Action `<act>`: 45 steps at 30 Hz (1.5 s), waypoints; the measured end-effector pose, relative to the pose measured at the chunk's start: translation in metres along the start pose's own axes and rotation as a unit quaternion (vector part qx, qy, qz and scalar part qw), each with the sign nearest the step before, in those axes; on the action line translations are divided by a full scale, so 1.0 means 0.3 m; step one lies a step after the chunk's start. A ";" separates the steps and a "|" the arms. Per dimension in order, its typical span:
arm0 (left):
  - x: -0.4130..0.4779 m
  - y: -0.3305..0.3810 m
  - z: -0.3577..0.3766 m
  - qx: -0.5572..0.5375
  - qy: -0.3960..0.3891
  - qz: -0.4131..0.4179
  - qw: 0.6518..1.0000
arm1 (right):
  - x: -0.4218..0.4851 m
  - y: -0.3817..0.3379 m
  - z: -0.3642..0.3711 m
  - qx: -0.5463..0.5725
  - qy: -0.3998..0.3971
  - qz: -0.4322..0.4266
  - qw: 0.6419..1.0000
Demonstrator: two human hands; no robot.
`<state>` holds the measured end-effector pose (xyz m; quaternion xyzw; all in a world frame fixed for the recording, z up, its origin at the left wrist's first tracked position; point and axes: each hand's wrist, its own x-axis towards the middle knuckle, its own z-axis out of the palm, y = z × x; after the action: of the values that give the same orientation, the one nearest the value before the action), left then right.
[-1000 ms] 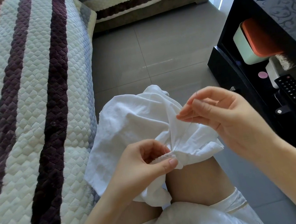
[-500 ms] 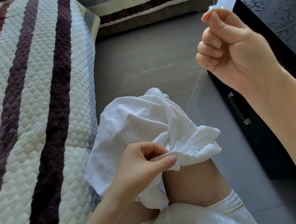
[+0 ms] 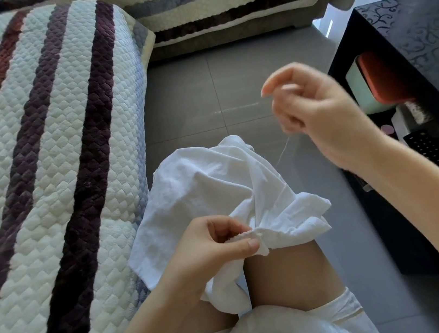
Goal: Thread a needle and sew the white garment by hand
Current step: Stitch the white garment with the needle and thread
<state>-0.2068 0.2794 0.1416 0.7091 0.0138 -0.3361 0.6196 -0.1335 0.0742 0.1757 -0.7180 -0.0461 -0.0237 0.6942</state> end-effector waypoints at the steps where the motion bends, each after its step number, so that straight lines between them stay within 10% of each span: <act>1: 0.002 -0.003 -0.004 -0.005 0.000 0.000 1.000 | -0.031 0.020 0.008 -0.027 -0.026 0.006 0.999; 5: 0.007 -0.008 -0.019 0.025 0.049 0.023 0.998 | -0.147 0.046 0.022 -0.041 -0.070 0.022 0.996; 9: 0.005 0.035 -0.030 0.132 0.194 0.086 0.968 | -0.179 -0.024 0.000 0.186 -0.017 0.040 0.982; 15: 0.015 0.180 0.034 0.019 -0.086 -0.155 0.984 | -0.191 -0.126 0.067 0.526 -0.121 0.120 0.833; 21: 0.025 0.174 0.064 -0.049 -0.092 -0.108 0.989 | -0.315 -0.144 0.109 0.587 -0.194 0.197 0.761; 24: -0.003 0.135 0.041 0.017 -0.036 -0.064 0.997 | -0.370 -0.123 0.073 0.532 -0.167 0.228 0.798; 28: -0.053 0.077 0.005 0.142 0.056 0.029 0.988 | -0.411 -0.040 0.025 0.176 0.004 0.198 0.964; 31: -0.065 0.036 -0.002 0.166 0.096 0.089 0.977 | -0.413 0.030 0.037 -0.004 0.031 0.132 0.991; 38: -0.054 0.005 0.013 0.231 0.143 0.188 0.944 | -0.382 0.173 0.080 -0.412 0.063 -0.097 0.904; 45: -0.028 0.020 0.005 0.244 0.137 0.181 0.943 | -0.334 0.202 0.087 -0.470 0.046 -0.166 0.866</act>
<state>-0.2112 0.2800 0.1509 0.8683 -0.1124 -0.1117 0.4700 -0.2279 0.0950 0.1048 -0.9389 -0.1164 -0.1904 0.2619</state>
